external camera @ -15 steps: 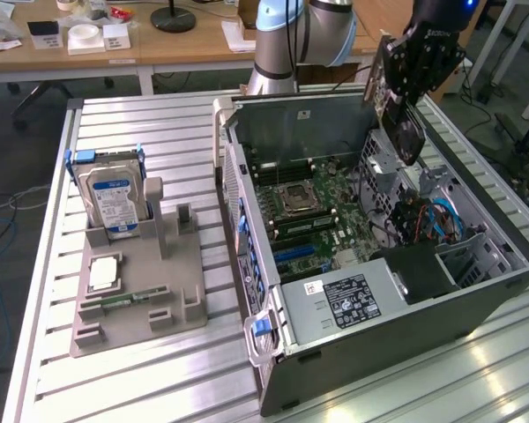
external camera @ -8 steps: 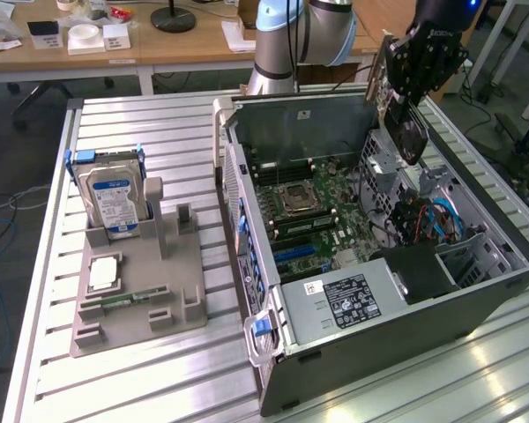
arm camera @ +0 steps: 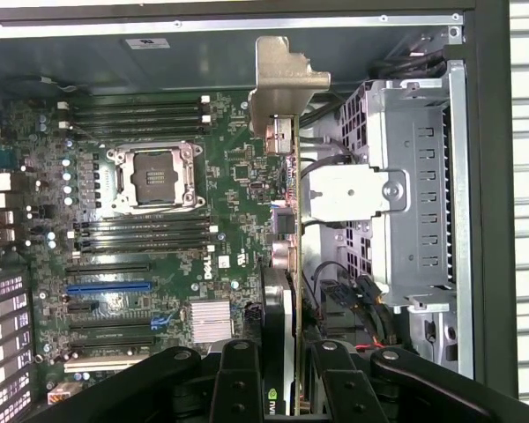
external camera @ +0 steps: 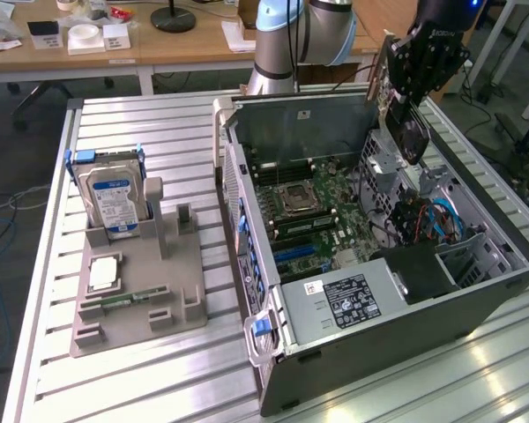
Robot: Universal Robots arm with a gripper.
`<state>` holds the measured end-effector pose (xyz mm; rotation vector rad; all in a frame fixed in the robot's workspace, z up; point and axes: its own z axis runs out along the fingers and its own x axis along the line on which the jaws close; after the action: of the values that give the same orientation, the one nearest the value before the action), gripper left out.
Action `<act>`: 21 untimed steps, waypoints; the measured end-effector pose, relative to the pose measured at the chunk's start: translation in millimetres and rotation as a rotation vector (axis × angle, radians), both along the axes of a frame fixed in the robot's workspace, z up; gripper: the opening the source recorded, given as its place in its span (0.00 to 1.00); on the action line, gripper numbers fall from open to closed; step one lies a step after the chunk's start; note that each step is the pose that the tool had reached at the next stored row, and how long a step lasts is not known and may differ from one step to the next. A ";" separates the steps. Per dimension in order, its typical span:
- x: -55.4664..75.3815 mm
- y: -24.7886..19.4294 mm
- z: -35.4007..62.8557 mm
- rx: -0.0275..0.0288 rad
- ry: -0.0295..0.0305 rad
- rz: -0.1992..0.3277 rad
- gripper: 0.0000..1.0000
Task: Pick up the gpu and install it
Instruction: 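Insert the gpu into the slot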
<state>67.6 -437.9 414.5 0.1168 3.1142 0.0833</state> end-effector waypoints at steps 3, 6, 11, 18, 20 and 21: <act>0.0 0.0 0.0 0.0000 0.0000 0.000 0.27; 0.0 0.0 0.0 0.0000 0.0000 0.000 0.27; 0.0 0.0 0.0 0.0000 0.0000 0.000 0.27; 0.0 0.0 -0.1 0.0000 -0.0001 0.056 0.27; 0.0 0.0 -0.2 0.0000 0.0000 0.087 0.27; 0.0 0.0 -0.2 -0.0001 0.0000 0.101 0.27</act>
<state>67.5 -437.9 414.3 -0.0408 3.1187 0.0851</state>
